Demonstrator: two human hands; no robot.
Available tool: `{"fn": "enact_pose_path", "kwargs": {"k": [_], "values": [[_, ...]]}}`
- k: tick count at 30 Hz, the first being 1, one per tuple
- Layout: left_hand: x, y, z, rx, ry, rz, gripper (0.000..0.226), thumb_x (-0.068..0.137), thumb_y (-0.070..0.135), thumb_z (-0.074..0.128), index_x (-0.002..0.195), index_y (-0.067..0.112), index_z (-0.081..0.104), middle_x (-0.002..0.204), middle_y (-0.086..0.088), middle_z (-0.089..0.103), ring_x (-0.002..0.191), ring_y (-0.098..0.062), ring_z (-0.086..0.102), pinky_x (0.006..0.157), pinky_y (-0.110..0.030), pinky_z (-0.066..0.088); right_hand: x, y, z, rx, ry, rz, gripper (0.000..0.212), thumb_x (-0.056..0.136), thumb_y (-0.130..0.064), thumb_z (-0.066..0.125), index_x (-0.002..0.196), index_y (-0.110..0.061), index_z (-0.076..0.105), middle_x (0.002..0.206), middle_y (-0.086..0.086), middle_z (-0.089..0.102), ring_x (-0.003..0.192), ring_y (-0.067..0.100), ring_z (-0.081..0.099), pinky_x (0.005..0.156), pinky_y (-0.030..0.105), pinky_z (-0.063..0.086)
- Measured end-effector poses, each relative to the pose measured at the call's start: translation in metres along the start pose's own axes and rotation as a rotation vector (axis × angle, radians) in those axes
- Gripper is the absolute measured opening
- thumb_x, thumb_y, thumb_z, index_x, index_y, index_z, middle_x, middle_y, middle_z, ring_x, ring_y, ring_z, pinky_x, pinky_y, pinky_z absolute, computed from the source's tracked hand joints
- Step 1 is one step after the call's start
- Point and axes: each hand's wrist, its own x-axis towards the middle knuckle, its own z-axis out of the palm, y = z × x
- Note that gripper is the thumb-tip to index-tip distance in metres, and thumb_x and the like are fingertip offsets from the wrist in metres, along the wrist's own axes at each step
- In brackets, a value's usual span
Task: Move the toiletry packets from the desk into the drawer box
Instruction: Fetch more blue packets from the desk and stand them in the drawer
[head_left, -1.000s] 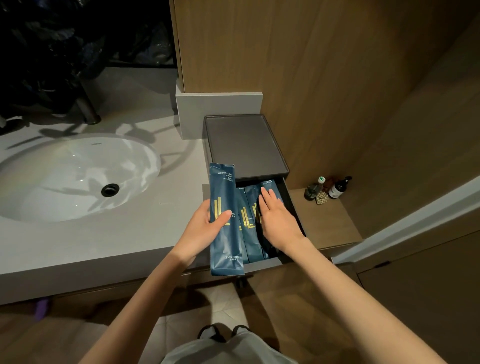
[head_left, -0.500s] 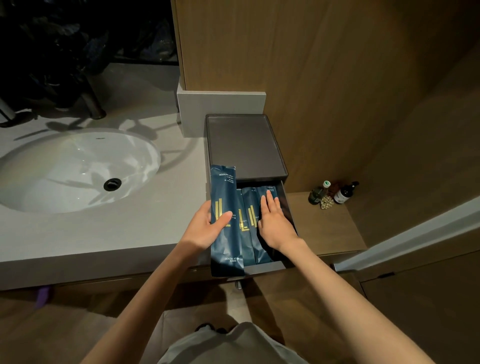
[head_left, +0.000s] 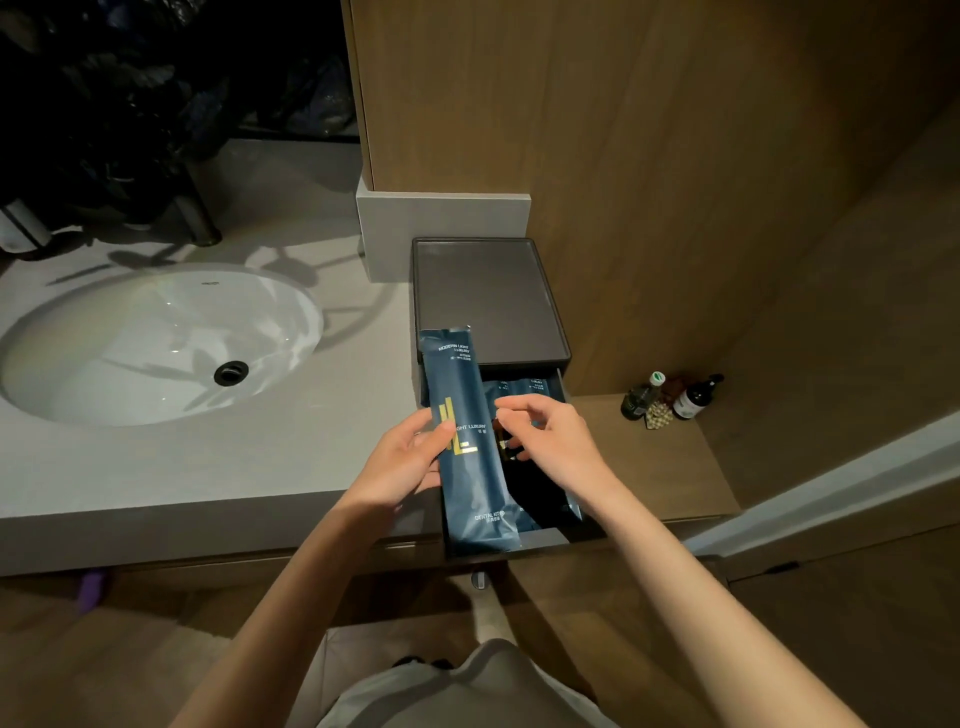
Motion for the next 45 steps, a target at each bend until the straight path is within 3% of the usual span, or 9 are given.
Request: {"fn": "enact_pose_path", "kwargs": {"k": [4, 10, 15, 19, 25, 33, 40, 43, 45], "values": [[-0.001, -0.002, 0.008, 0.054, 0.007, 0.010, 0.024, 0.096, 0.017, 0.053, 0.118, 0.010, 0.061, 0.106, -0.013, 0.072, 0.092, -0.022, 0.071, 0.072, -0.026, 0.058, -0.003, 0.000, 0.000, 0.174, -0.005, 0.042, 0.013, 0.086, -0.026, 0.068, 0.095, -0.018, 0.072, 0.075, -0.006, 0.069, 0.071, 0.008, 0.063, 0.074, 0.030, 0.055], [0.001, 0.003, 0.012, 0.330, 0.127, 0.150, 0.010, 0.093, 0.024, 0.057, 0.100, 0.023, 0.064, 0.084, 0.001, 0.066, 0.057, -0.005, 0.060, 0.053, -0.022, 0.051, -0.006, 0.005, -0.019, 0.313, -0.113, 0.146, 0.014, 0.092, -0.014, 0.060, 0.098, -0.003, 0.067, 0.066, 0.001, 0.063, 0.057, 0.009, 0.058, 0.057, 0.019, 0.051], [0.009, -0.006, -0.006, 0.559, 0.386, 0.223, 0.034, 0.094, 0.031, 0.055, 0.127, 0.026, 0.053, 0.110, 0.009, 0.058, 0.084, -0.007, 0.056, 0.074, -0.021, 0.045, -0.009, 0.015, -0.050, 0.258, -0.238, 0.269, 0.013, 0.090, -0.012, 0.064, 0.098, -0.004, 0.069, 0.065, 0.001, 0.061, 0.053, 0.008, 0.054, 0.052, 0.017, 0.050], [0.012, -0.018, -0.011, 0.576, 0.308, 0.077, 0.051, 0.096, 0.028, 0.053, 0.143, 0.018, 0.037, 0.140, -0.004, 0.048, 0.109, -0.010, 0.050, 0.092, -0.026, 0.042, -0.009, 0.018, -0.046, 0.133, -0.313, 0.335, 0.013, 0.090, -0.008, 0.063, 0.093, 0.002, 0.069, 0.052, -0.009, 0.063, 0.045, 0.005, 0.052, 0.049, 0.016, 0.048], [0.009, -0.024, -0.007, 0.492, 0.219, 0.010, 0.047, 0.096, 0.015, 0.051, 0.142, 0.013, 0.042, 0.144, -0.002, 0.048, 0.123, -0.017, 0.054, 0.107, -0.036, 0.041, 0.022, 0.018, -0.014, 0.073, -0.211, 0.347, 0.010, 0.090, -0.009, 0.064, 0.096, -0.001, 0.068, 0.062, 0.002, 0.059, 0.041, 0.003, 0.055, 0.046, 0.016, 0.049], [0.010, -0.027, -0.016, 0.483, 0.206, -0.021, 0.044, 0.095, 0.014, 0.052, 0.139, 0.015, 0.047, 0.138, 0.000, 0.054, 0.127, -0.016, 0.050, 0.105, -0.044, 0.044, 0.054, 0.030, 0.023, -0.040, -0.057, 0.317, 0.008, 0.088, -0.013, 0.066, 0.088, -0.006, 0.068, 0.083, -0.001, 0.065, 0.049, 0.013, 0.058, 0.057, 0.021, 0.056], [0.011, -0.028, -0.015, 0.453, 0.220, -0.028, 0.041, 0.095, 0.011, 0.053, 0.136, 0.015, 0.050, 0.134, 0.000, 0.058, 0.124, -0.017, 0.053, 0.104, -0.044, 0.045, 0.055, 0.031, 0.040, -0.099, 0.014, 0.250, 0.007, 0.086, -0.017, 0.068, 0.087, -0.010, 0.070, 0.071, 0.004, 0.070, 0.049, 0.012, 0.061, 0.070, 0.030, 0.060], [0.011, -0.028, -0.013, 0.459, 0.240, -0.028, 0.042, 0.095, 0.010, 0.052, 0.136, 0.014, 0.050, 0.134, 0.000, 0.057, 0.124, -0.018, 0.053, 0.104, -0.042, 0.045, 0.054, 0.033, 0.035, -0.280, 0.008, 0.098, 0.011, 0.084, -0.020, 0.071, 0.073, -0.019, 0.068, 0.064, 0.004, 0.071, 0.049, 0.010, 0.063, 0.077, 0.032, 0.059], [0.012, -0.028, -0.012, 0.465, 0.247, -0.024, 0.043, 0.095, 0.010, 0.052, 0.138, 0.014, 0.049, 0.136, -0.001, 0.056, 0.122, -0.019, 0.054, 0.103, -0.041, 0.046, 0.052, 0.033, 0.031, -0.330, -0.010, 0.001, 0.008, 0.080, -0.020, 0.075, 0.083, -0.019, 0.068, 0.067, -0.001, 0.069, 0.052, 0.007, 0.061, 0.076, 0.031, 0.058]]}}
